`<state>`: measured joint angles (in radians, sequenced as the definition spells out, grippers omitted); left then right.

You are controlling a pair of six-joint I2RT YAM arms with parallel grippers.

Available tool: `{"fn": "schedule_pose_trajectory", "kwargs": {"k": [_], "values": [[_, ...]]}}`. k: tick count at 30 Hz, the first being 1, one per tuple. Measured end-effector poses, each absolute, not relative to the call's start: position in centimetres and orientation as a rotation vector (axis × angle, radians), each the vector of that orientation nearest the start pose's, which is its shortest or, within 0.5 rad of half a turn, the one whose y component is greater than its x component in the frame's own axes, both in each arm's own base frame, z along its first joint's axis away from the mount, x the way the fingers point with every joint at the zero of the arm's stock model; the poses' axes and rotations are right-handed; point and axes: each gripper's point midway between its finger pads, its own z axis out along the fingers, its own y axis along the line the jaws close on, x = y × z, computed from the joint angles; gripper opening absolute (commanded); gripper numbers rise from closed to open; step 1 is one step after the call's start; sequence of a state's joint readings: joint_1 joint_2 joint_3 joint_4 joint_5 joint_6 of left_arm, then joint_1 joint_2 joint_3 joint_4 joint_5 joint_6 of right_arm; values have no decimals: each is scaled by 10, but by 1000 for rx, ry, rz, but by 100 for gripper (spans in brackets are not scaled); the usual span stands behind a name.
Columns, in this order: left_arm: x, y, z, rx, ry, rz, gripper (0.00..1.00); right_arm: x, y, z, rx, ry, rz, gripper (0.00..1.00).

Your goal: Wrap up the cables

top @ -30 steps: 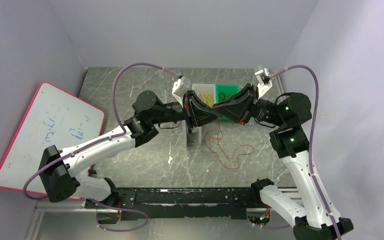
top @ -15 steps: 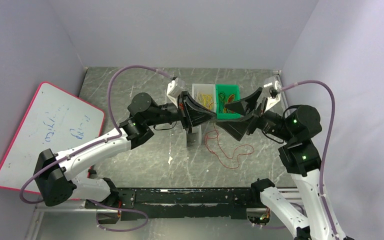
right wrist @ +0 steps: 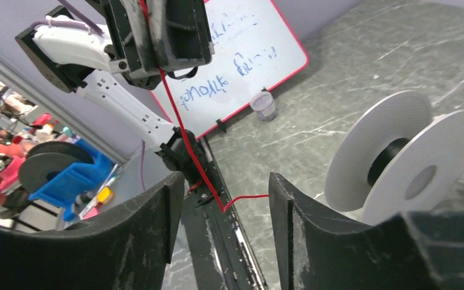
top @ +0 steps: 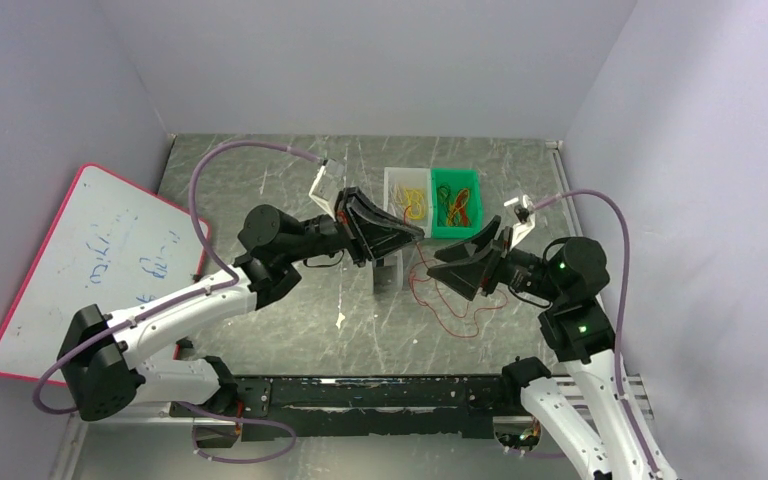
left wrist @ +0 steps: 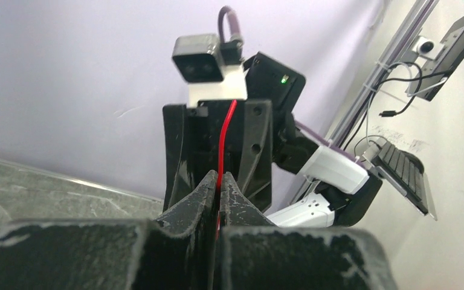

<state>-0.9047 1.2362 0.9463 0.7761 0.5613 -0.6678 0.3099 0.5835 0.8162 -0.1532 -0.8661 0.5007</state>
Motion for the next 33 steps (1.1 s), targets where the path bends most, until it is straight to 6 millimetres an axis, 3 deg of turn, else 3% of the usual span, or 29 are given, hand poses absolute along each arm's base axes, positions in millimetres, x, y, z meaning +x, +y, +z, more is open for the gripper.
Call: {"fn": "schedule_pose_trajectory", "kwargs": {"k": [5, 16, 33], "values": [[146, -373, 426, 683, 1111, -1708, 7, 141, 207, 341, -603, 1554, 1361, 50], [148, -372, 432, 649, 1094, -1727, 7, 133, 212, 343, -643, 1512, 1453, 37], [155, -379, 422, 627, 1136, -1732, 7, 135, 217, 349, -661, 1484, 1497, 23]]}}
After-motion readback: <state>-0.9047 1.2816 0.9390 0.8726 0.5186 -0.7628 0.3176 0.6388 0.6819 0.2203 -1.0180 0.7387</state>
